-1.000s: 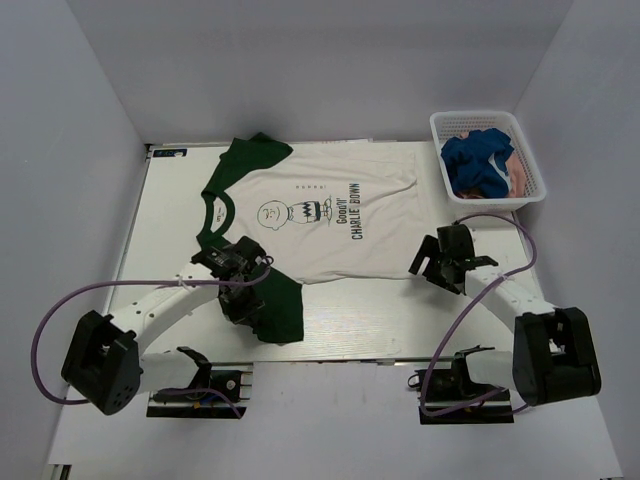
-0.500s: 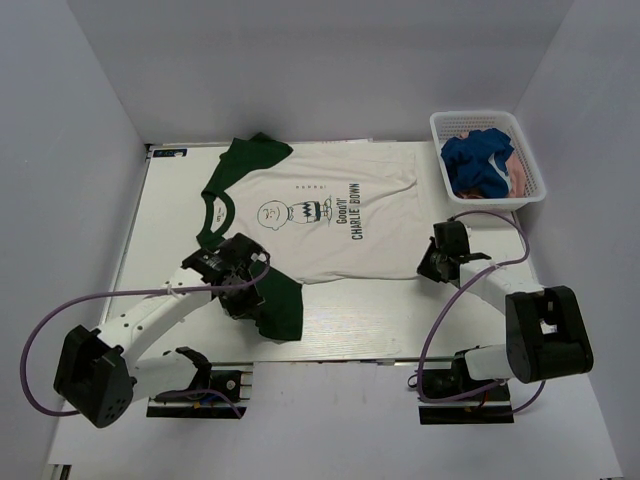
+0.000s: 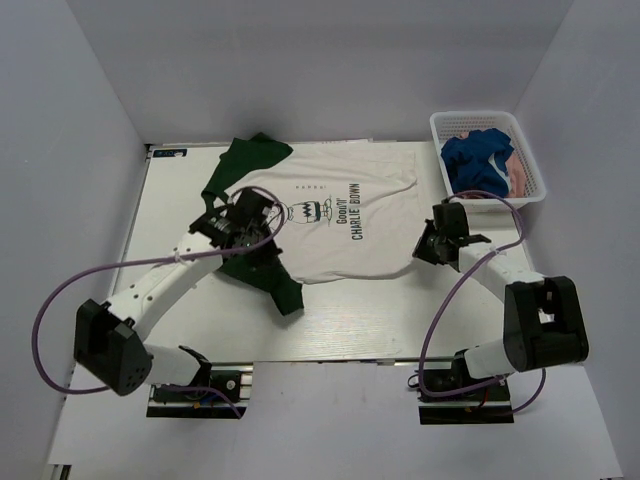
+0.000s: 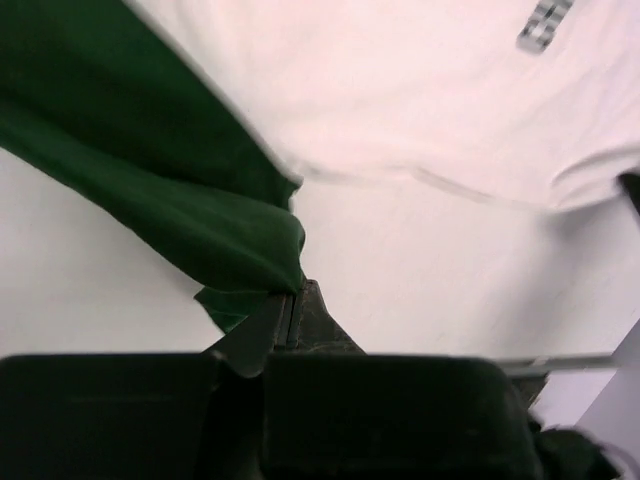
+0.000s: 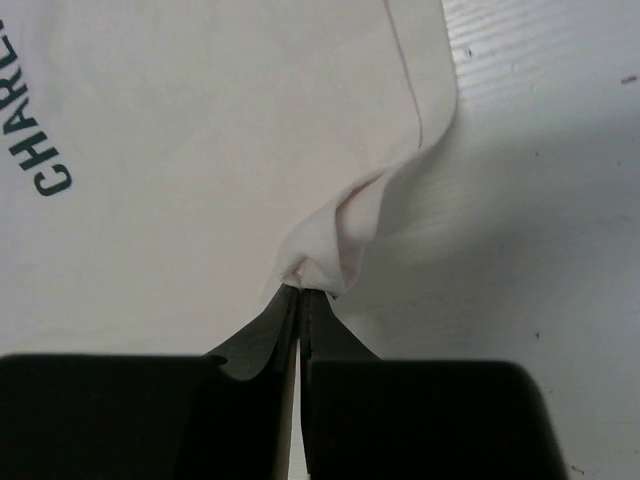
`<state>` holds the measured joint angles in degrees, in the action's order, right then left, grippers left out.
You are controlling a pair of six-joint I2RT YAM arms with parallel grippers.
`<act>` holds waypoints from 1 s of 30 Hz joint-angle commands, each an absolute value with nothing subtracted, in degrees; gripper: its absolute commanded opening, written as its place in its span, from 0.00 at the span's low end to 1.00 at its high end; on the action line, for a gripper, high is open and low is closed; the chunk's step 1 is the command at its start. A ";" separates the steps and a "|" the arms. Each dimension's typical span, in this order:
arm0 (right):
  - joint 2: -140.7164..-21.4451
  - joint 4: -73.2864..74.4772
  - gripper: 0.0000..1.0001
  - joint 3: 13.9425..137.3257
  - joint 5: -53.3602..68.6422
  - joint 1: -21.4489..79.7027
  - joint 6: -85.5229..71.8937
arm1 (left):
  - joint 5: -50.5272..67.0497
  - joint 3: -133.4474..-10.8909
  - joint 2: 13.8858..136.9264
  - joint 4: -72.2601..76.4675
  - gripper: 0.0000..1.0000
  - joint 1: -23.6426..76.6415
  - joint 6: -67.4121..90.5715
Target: Fold and stack the t-shirts
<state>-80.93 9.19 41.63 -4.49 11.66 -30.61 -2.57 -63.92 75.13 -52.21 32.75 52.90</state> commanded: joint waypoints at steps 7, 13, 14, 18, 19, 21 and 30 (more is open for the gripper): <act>-86.83 13.62 0.00 52.99 -3.08 11.60 -29.01 | -11.43 -89.01 96.13 -59.84 0.00 24.80 51.50; -91.48 16.52 0.00 61.15 -6.41 11.60 -29.09 | -10.90 -100.01 103.89 -59.07 0.00 18.64 46.68; -92.54 17.13 0.00 62.13 -6.76 11.51 -28.74 | -10.90 -101.41 104.50 -57.67 0.00 17.33 45.45; -95.36 18.72 0.00 67.14 -8.00 11.51 -28.04 | -10.90 -104.05 104.50 -54.15 0.00 14.69 43.34; -96.32 19.16 0.00 68.28 -8.26 11.51 -27.78 | -10.90 -104.06 105.11 -53.27 0.00 14.68 42.37; -97.29 19.51 0.00 69.77 -8.96 11.25 -27.60 | -10.28 -105.81 106.34 -51.95 0.00 13.02 41.23; -103.96 22.06 0.00 76.72 -10.63 9.94 -27.07 | -5.46 -113.29 114.68 -47.65 0.00 9.49 37.62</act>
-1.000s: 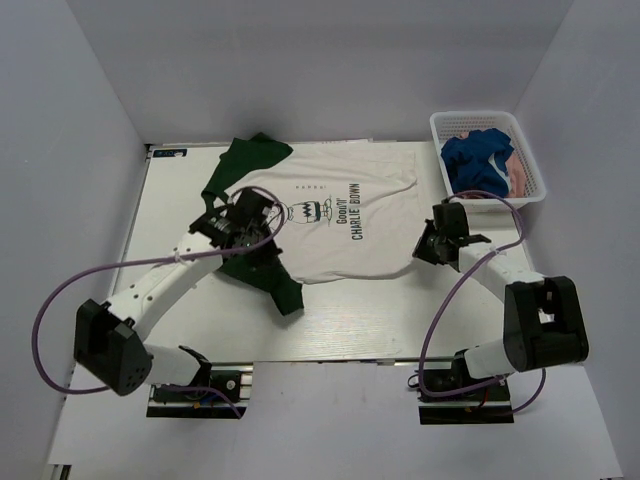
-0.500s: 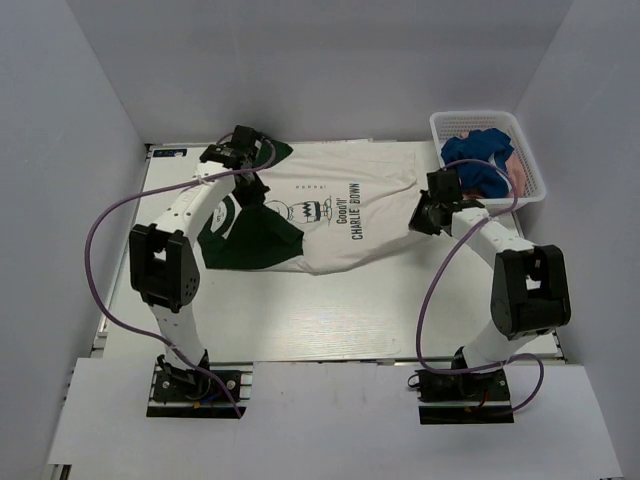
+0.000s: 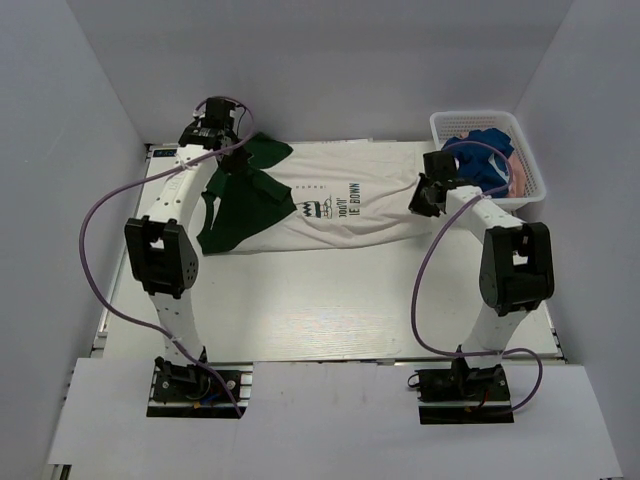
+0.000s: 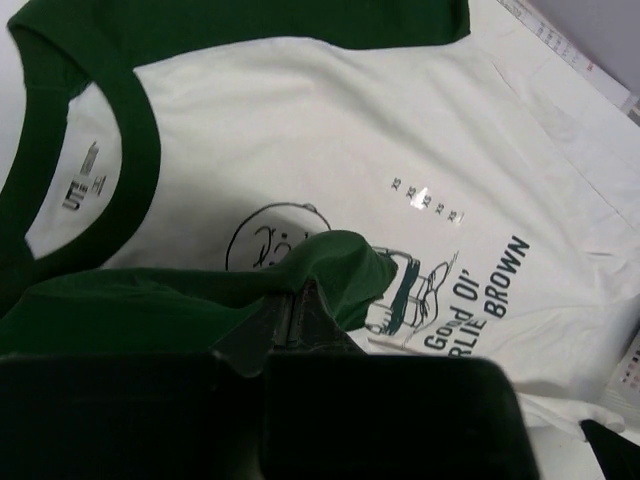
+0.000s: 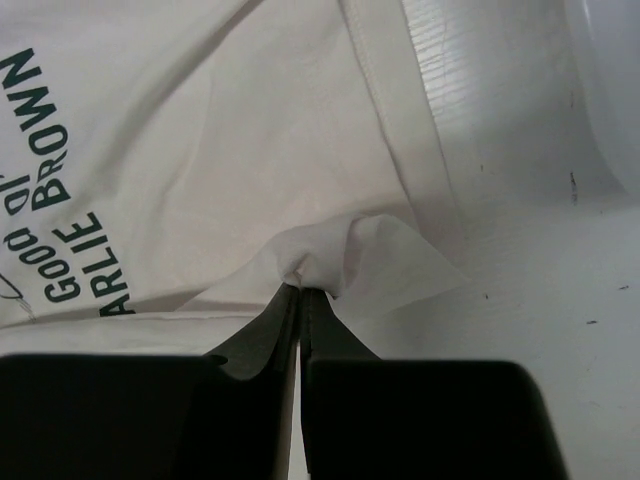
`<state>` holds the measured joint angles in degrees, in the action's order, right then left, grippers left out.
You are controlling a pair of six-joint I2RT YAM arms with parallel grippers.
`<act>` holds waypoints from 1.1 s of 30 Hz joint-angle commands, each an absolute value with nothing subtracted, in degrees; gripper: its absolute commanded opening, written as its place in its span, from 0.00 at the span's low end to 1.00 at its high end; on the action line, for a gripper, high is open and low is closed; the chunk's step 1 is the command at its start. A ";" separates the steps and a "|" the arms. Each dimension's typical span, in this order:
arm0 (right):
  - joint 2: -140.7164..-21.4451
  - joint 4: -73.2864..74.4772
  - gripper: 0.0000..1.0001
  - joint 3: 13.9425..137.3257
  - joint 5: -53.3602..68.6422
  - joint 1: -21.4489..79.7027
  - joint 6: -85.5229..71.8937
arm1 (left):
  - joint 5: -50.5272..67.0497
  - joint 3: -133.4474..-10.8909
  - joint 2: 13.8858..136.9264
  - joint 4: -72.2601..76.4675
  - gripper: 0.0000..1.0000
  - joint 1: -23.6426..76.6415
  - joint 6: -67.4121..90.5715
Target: Fold and stack the t-shirts
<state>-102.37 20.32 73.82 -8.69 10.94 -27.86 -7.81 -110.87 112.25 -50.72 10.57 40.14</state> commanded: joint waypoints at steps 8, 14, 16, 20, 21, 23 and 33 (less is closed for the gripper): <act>-110.04 22.06 0.29 83.13 -9.33 9.23 -25.59 | -2.12 -119.08 124.34 -42.02 0.88 6.77 33.94; -109.96 22.50 0.90 85.17 -2.90 10.98 -21.62 | -3.60 -125.17 127.63 -45.88 1.00 6.77 32.17; -108.46 20.75 0.90 82.71 -1.07 11.95 -21.09 | -3.60 -117.48 122.47 -44.31 1.00 6.77 31.46; -104.86 17.50 0.90 77.88 3.50 13.89 -20.83 | -2.81 -100.23 111.90 -37.72 1.00 7.38 31.99; -105.20 16.45 0.90 75.96 4.04 14.67 -20.66 | -2.29 -97.32 110.41 -35.88 1.00 7.38 31.99; -105.99 16.17 0.90 75.59 4.31 15.81 -20.48 | -0.02 -89.67 108.29 -34.11 1.00 7.91 33.31; -114.69 17.31 0.90 76.21 -5.80 15.65 -21.88 | 8.61 -75.34 113.11 -29.09 1.00 6.86 37.26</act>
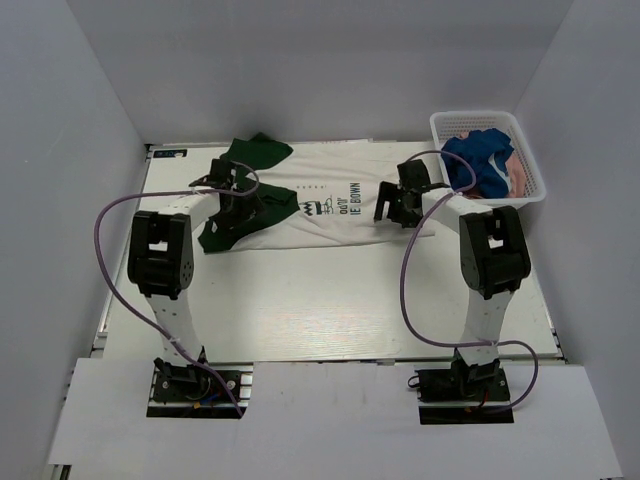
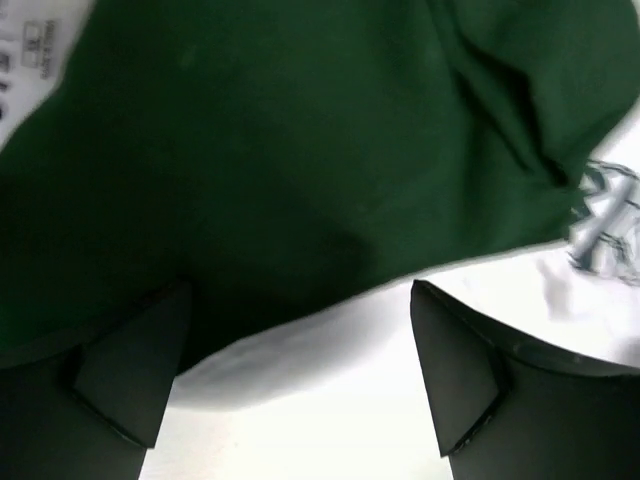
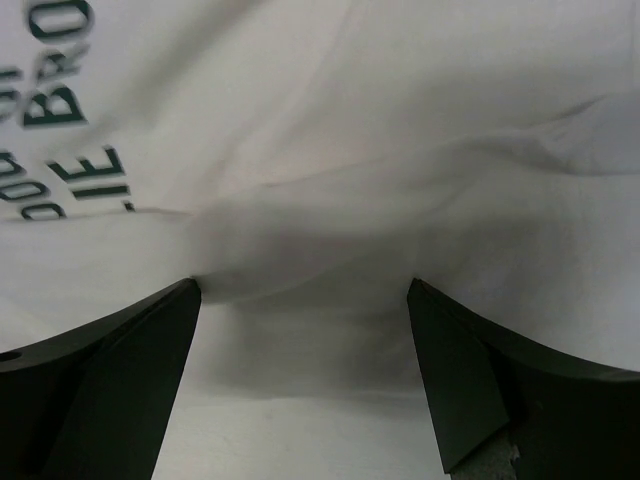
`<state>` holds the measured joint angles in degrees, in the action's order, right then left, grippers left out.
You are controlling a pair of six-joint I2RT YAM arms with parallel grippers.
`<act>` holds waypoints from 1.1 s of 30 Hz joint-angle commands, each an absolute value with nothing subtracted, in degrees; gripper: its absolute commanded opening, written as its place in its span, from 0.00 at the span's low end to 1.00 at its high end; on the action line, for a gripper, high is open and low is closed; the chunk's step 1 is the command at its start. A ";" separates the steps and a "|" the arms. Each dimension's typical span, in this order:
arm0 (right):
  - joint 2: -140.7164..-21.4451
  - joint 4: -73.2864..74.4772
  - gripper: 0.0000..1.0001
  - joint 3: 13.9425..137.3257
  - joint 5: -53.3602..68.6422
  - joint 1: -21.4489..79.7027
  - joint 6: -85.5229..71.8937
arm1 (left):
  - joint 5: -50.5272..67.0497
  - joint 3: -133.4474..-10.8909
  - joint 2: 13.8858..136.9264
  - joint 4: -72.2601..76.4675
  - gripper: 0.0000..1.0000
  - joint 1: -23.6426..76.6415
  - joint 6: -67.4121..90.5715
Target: Fold and stack the t-shirts
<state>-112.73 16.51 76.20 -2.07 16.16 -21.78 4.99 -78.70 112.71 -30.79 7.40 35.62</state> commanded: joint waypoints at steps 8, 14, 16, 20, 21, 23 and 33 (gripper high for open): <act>-104.34 15.20 0.90 57.25 -7.12 17.31 -26.79 | 3.34 -58.23 106.80 -34.63 1.00 6.86 42.88; -93.54 15.72 0.90 43.79 -5.71 23.37 -26.37 | -1.84 -41.60 90.83 -41.01 1.00 6.86 50.60; -89.93 17.83 0.90 41.06 -6.50 26.52 -26.46 | -5.27 -40.00 86.68 -45.77 1.00 7.56 52.99; -78.79 20.39 0.90 38.41 -6.42 31.19 -24.62 | -3.96 -38.85 73.51 -52.03 1.00 8.17 54.49; -77.71 20.65 0.90 38.93 -6.50 31.46 -23.22 | -3.35 -38.85 70.78 -50.99 1.00 8.70 54.49; -75.41 19.78 0.90 39.29 -8.69 32.34 -20.84 | -3.34 -40.25 64.53 -48.53 1.00 8.70 52.92; -69.34 9.58 0.90 42.36 -6.67 31.90 -21.62 | 8.80 -50.45 75.31 -34.80 1.00 10.63 44.03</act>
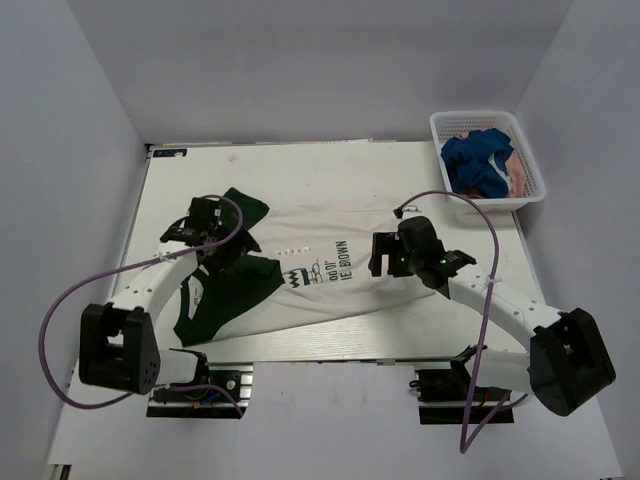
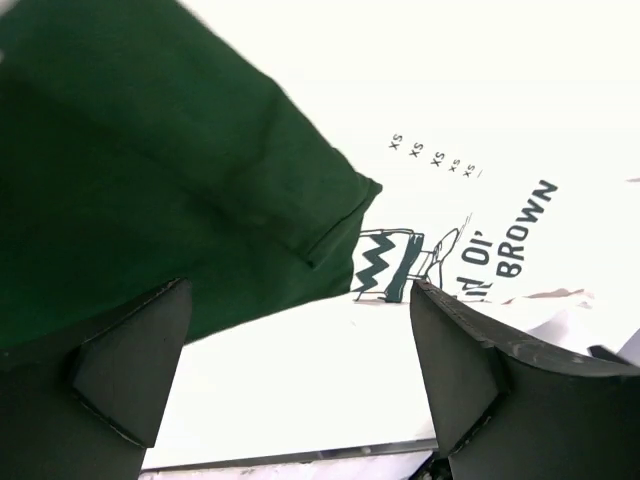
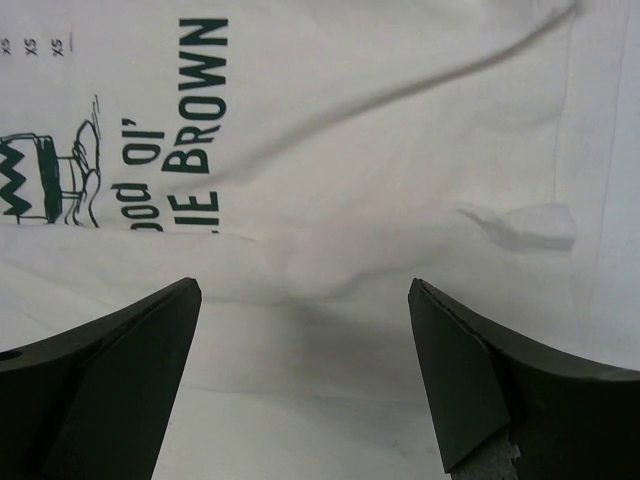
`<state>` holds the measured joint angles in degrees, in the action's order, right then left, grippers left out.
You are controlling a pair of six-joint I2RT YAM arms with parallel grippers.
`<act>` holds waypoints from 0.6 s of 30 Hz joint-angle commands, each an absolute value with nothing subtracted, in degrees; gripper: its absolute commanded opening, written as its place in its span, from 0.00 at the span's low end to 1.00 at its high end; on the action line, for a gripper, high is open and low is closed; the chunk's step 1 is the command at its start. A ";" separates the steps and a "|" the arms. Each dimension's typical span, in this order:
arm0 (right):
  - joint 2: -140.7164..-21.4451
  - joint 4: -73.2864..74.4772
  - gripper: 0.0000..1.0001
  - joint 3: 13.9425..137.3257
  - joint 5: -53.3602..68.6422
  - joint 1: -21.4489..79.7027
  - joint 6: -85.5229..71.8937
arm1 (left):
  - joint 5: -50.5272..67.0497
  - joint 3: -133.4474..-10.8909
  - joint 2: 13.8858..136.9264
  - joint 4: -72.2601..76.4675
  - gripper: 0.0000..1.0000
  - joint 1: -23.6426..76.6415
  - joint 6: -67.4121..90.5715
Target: Fold and stack the t-shirts
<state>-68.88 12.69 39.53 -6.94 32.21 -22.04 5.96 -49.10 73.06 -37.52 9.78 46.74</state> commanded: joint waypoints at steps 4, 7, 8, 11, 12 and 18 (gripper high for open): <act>-72.68 11.16 0.90 44.47 -8.26 31.90 -21.36 | 9.31 -51.76 79.97 -33.41 1.00 11.86 43.51; -74.18 11.69 0.90 45.35 -8.17 31.55 -21.36 | 9.93 -53.34 84.28 -33.40 1.00 12.39 42.98; -74.96 11.60 0.90 45.70 -8.00 31.64 -21.27 | 9.93 -53.35 85.33 -33.40 1.00 12.91 42.98; -76.02 11.51 0.90 46.23 -8.00 31.38 -21.10 | 9.93 -54.58 89.02 -34.01 1.00 13.44 42.36; -76.03 11.60 0.90 46.23 -8.17 31.46 -21.35 | 9.93 -54.58 89.73 -34.01 1.00 13.45 42.36; -76.82 11.51 0.90 46.67 -7.56 31.20 -21.36 | 6.52 -57.64 94.30 -31.20 1.00 13.45 42.36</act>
